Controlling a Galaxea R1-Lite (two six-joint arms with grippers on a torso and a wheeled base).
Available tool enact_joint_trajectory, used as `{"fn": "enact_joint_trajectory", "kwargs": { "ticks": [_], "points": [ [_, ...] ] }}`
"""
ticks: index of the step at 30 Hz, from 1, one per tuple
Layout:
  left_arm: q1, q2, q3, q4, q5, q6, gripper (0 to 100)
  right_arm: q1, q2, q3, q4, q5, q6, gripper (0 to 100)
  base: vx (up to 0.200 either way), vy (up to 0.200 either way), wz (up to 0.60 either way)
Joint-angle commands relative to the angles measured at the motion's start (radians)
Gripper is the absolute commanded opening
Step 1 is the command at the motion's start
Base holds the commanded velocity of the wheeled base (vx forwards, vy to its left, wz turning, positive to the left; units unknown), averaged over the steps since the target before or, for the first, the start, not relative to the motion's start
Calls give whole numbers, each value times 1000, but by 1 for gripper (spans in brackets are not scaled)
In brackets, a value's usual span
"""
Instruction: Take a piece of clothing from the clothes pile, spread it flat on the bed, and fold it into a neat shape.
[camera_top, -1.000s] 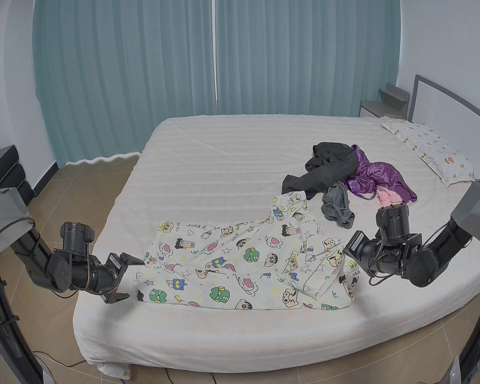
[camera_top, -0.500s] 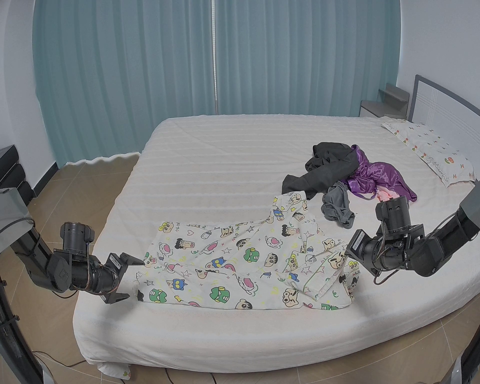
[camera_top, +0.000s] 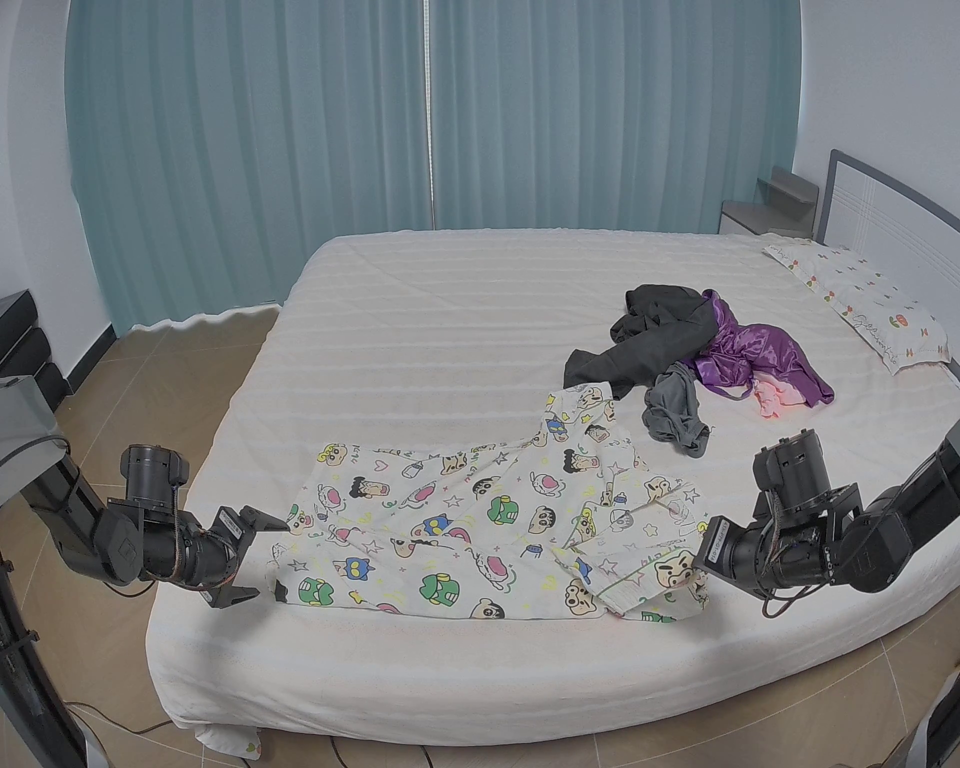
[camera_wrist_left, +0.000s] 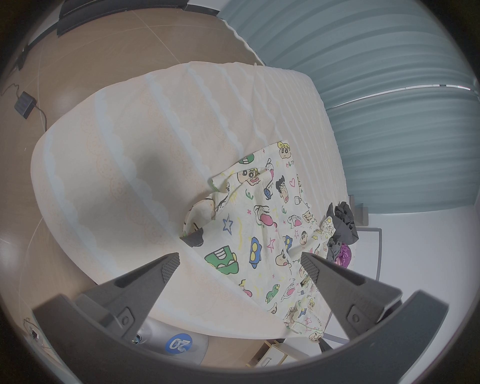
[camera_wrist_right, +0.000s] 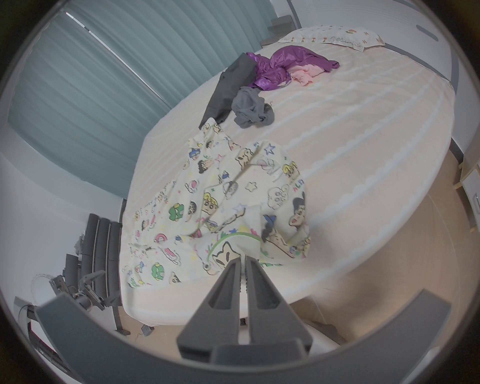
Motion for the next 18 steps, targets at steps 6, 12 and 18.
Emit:
{"fn": "enact_joint_trajectory", "kwargs": {
  "ticks": [6,12,18],
  "points": [
    [0,0,0,0,0,-1,100,-10,113,35,-18,-18,-24,0,0,0,0],
    [0,0,0,0,0,-1,100,-20,189,39,-111,-30,-27,0,0,0,0],
    [0,0,0,0,0,-1,100,-21,215,39,-119,-29,-29,100,0,0,0]
  ]
}}
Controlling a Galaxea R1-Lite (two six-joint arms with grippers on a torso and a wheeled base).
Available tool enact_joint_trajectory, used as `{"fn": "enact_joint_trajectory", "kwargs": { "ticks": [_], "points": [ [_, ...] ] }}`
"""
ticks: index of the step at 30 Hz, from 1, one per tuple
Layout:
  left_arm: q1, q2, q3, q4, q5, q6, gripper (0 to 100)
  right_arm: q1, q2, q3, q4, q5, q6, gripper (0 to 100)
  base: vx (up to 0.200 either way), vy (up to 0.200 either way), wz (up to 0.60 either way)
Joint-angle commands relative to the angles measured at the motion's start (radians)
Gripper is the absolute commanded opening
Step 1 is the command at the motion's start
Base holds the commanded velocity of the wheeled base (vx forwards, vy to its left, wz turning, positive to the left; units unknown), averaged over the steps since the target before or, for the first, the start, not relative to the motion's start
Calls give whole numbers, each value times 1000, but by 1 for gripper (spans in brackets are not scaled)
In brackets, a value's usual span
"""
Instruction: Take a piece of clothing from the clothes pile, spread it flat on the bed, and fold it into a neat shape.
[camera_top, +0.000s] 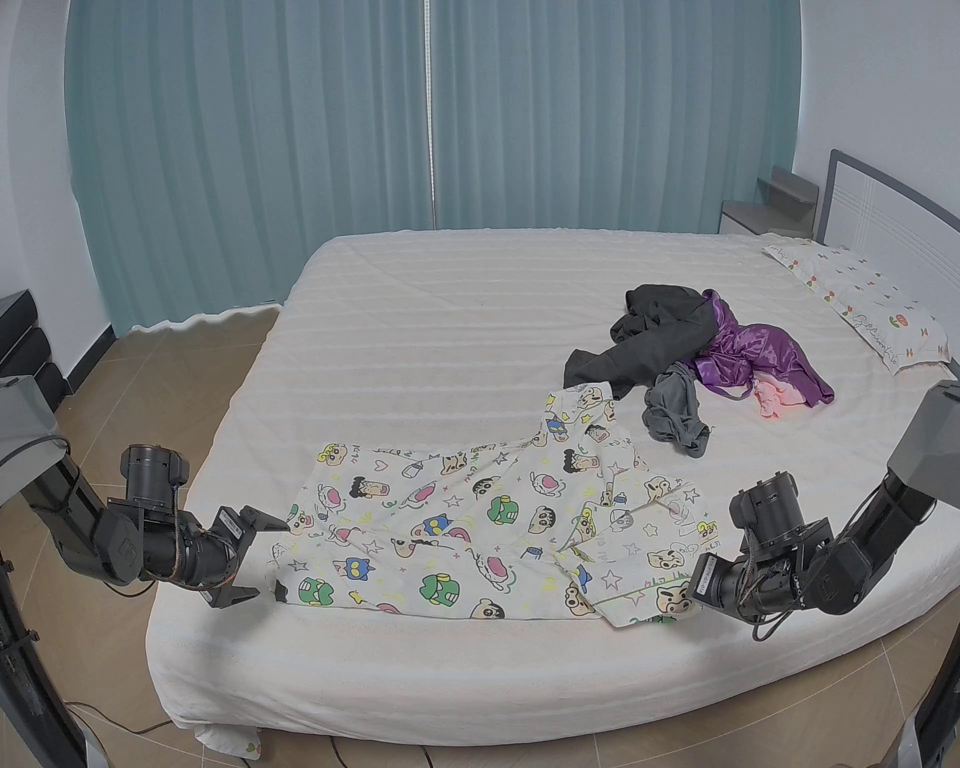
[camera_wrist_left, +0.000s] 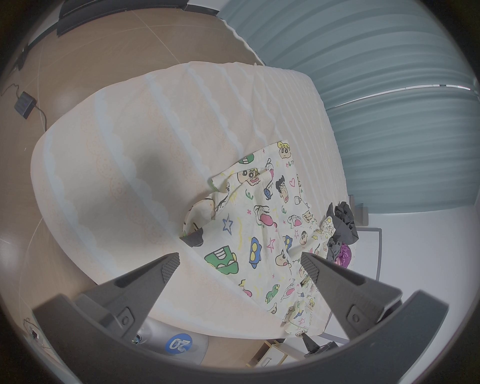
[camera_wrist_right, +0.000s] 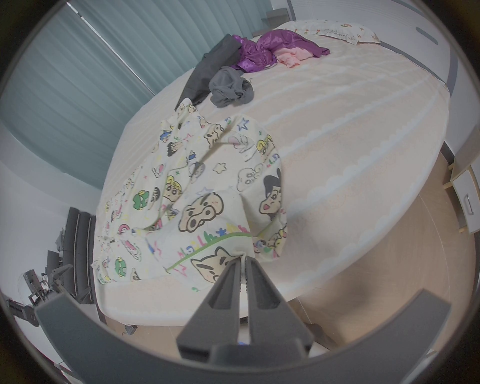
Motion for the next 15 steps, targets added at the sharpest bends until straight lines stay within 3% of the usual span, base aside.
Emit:
{"fn": "enact_joint_trajectory", "kwargs": {
  "ticks": [1,10,11,15],
  "points": [
    [0,0,0,0,0,0,100,0,32,3,-1,1,0,100,0,0,0],
    [0,0,0,0,0,0,100,26,-127,48,4,30,14,100,0,0,0],
    [0,0,0,-1,0,0,100,98,-167,84,1,73,23,100,0,0,0],
    [0,0,2,0,0,0,100,185,-118,65,-5,82,72,100,0,0,0]
  ]
}}
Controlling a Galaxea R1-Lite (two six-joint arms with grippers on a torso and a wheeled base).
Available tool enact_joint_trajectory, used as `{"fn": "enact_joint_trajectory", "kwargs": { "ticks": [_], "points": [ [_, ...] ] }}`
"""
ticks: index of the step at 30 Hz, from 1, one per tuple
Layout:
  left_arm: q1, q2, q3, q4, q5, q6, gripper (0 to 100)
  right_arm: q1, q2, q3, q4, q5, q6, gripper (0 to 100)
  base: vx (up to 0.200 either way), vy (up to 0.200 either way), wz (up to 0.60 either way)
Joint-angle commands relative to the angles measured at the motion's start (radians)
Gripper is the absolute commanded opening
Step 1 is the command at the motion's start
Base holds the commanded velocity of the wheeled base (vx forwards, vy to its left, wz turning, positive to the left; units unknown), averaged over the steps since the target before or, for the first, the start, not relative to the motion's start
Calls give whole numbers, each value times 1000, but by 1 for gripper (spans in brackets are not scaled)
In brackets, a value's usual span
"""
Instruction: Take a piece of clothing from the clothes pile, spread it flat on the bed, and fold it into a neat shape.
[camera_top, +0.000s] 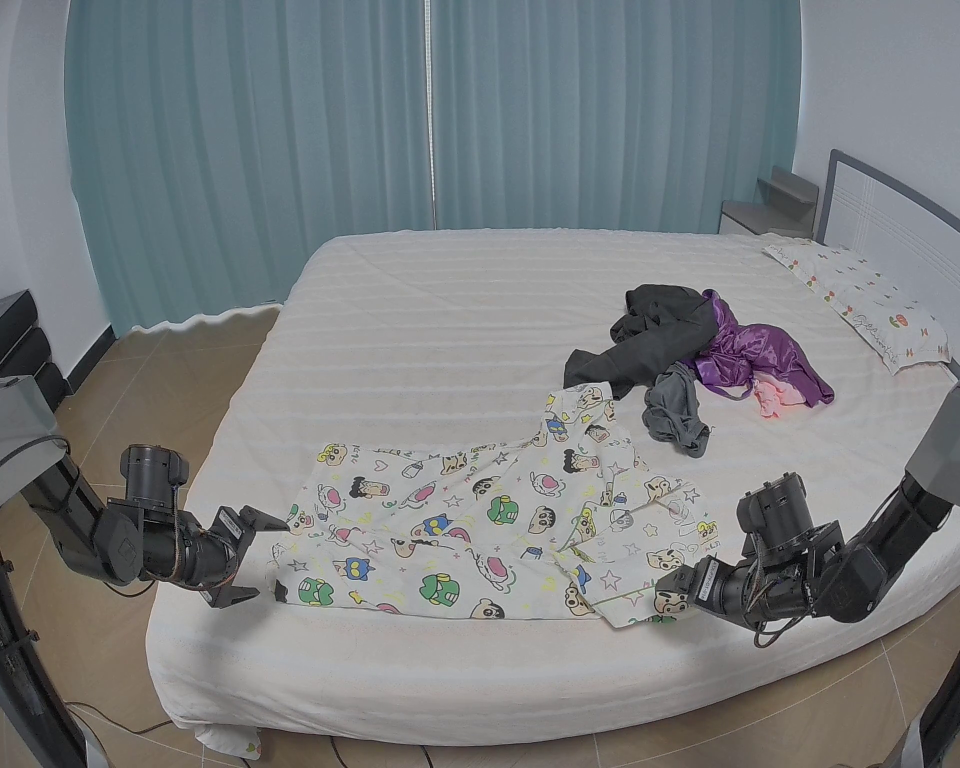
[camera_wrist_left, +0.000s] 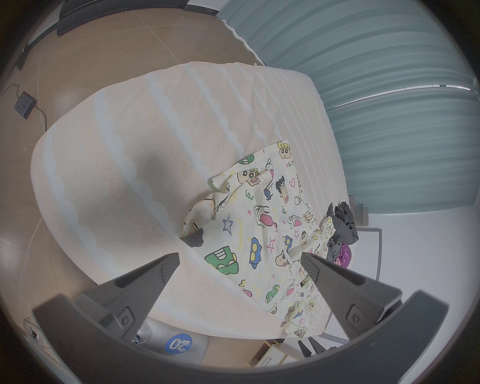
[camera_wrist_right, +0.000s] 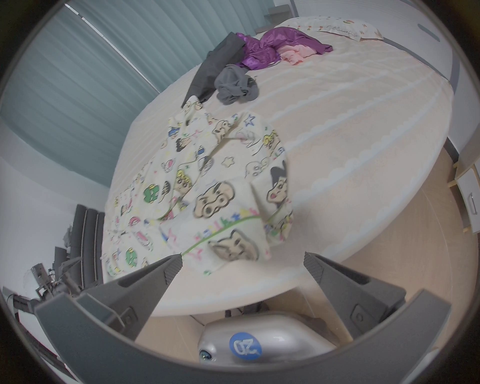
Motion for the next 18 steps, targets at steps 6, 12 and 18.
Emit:
{"fn": "enact_joint_trajectory", "kwargs": {
  "ticks": [6,12,18],
  "points": [
    [0,-2,7,-2,0,0,100,205,144,-111,-43,7,112,100,0,0,0],
    [0,0,6,-2,0,1,100,238,228,-150,-88,-95,105,100,0,0,0],
    [0,0,7,-2,0,1,100,258,277,-183,-109,-132,89,100,0,0,0]
  ]
}}
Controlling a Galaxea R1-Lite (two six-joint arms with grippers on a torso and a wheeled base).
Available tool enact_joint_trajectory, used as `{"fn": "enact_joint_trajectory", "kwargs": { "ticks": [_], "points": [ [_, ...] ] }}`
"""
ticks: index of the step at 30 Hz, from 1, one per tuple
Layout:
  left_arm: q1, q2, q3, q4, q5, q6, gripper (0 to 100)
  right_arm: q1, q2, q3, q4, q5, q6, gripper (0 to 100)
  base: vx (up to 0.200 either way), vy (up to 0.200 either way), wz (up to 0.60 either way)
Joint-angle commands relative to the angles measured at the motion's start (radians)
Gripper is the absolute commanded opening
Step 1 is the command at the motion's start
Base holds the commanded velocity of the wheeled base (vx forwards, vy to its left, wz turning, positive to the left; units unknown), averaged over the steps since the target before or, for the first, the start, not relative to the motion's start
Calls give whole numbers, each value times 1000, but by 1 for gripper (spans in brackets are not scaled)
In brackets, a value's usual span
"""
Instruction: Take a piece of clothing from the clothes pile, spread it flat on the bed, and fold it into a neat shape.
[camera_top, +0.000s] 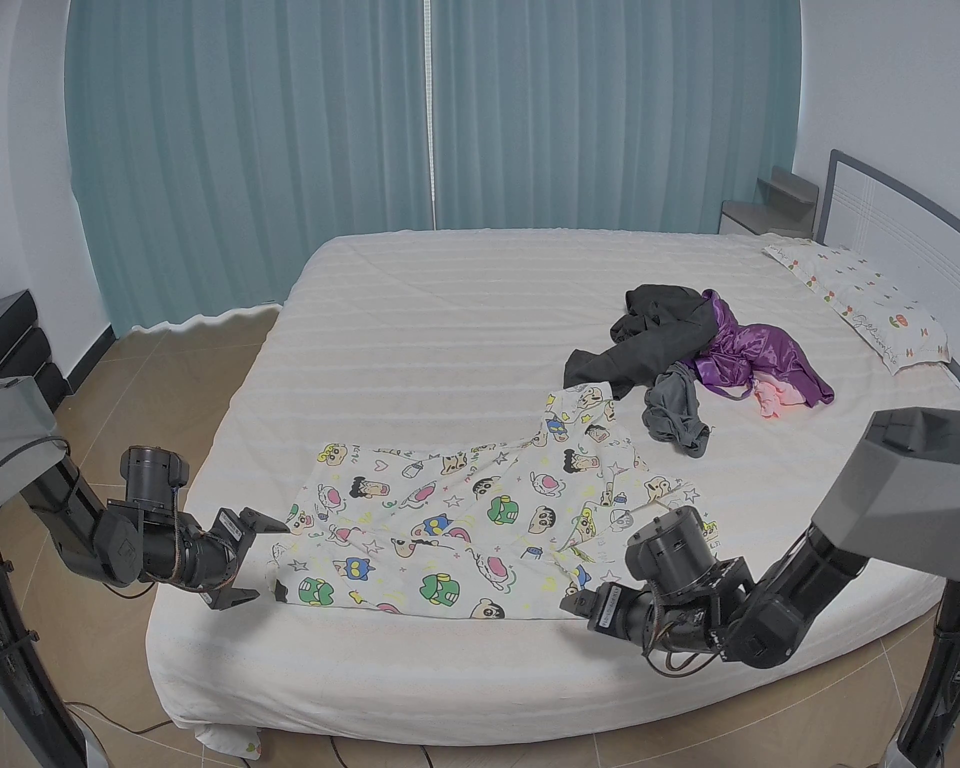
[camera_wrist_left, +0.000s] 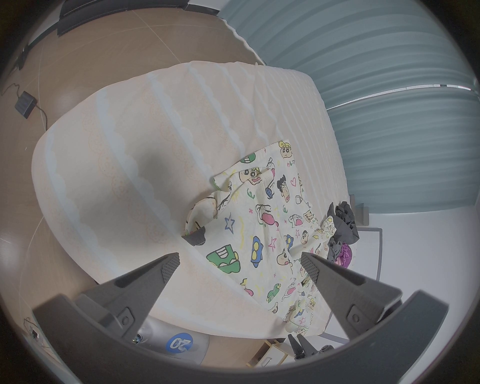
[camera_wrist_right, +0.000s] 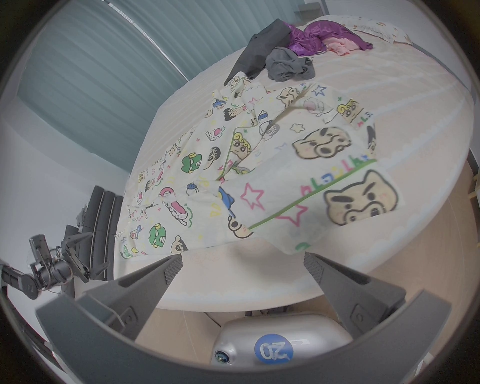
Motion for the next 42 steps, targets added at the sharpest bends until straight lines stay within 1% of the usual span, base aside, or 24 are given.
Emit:
{"fn": "enact_joint_trajectory", "kwargs": {
  "ticks": [1,7,8,11,13,17,19,23,27,32,39,42],
  "points": [
    [0,1,0,-1,0,0,100,18,75,-29,-5,-22,-13,100,0,0,0],
    [0,1,0,-1,0,0,100,25,86,-37,-7,-42,-33,100,0,0,0],
    [0,1,0,-1,0,0,100,25,86,-35,-7,-53,-34,100,0,0,0],
    [0,1,1,-1,0,0,100,28,82,-24,-8,-123,-54,100,0,0,0],
    [0,1,0,-1,0,0,100,29,84,-23,-11,-145,-57,100,0,0,0],
    [-3,1,0,-1,2,0,100,35,86,-23,-16,-150,-56,100,0,0,0],
    [-4,2,0,-1,2,0,100,37,93,-24,-43,-148,-52,100,0,0,0],
    [-4,2,1,-1,2,0,100,40,139,-29,-157,-153,-49,100,0,0,0],
    [-4,1,1,-1,2,0,100,40,164,-15,-267,-196,-51,100,0,0,0],
    [-4,1,0,-1,2,0,100,57,139,23,-333,-228,-52,100,0,0,0],
    [-4,1,0,-1,2,0,100,69,93,25,-352,-242,-54,100,0,0,0],
    [-4,1,0,-1,2,0,100,72,76,23,-390,-248,-57,100,0,0,0]
  ]
}}
